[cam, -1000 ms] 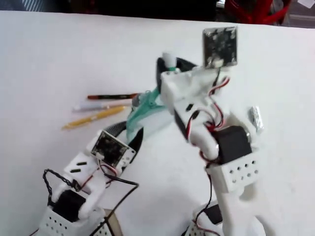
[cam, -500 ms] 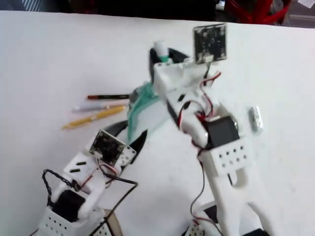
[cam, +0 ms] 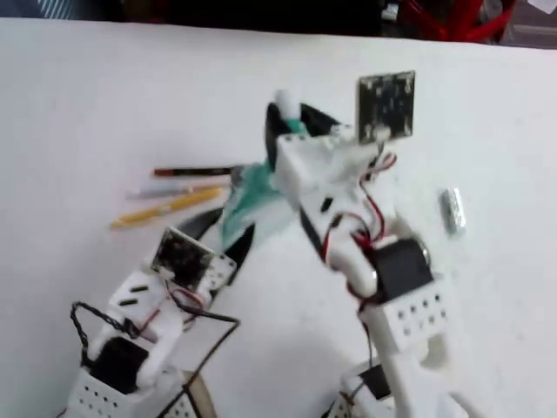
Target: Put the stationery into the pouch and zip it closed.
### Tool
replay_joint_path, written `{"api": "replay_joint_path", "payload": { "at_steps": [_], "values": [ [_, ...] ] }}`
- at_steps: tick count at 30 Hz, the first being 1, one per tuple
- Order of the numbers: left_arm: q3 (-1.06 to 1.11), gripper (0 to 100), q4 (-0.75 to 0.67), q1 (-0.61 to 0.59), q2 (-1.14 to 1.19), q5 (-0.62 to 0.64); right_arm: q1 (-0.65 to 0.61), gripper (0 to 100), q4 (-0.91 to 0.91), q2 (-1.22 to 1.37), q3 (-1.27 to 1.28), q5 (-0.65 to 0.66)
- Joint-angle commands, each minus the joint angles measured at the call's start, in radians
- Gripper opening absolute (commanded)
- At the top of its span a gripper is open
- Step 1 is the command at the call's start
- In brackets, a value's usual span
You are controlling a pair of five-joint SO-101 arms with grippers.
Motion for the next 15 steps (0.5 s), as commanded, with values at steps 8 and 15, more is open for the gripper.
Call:
{"api": "replay_joint_path", "payload": {
  "at_steps": [8,15],
  "values": [
    [-0.048,7,-0.035,-0.016,-0.002,0.008,-0.079,1.8,0.025,-0.065,-0.003,0.222],
    [-0.074,2,-0.035,-0.013,-0.002,0.006,-0.131,1.8,0.019,-0.065,-0.005,0.436]
  ]
}}
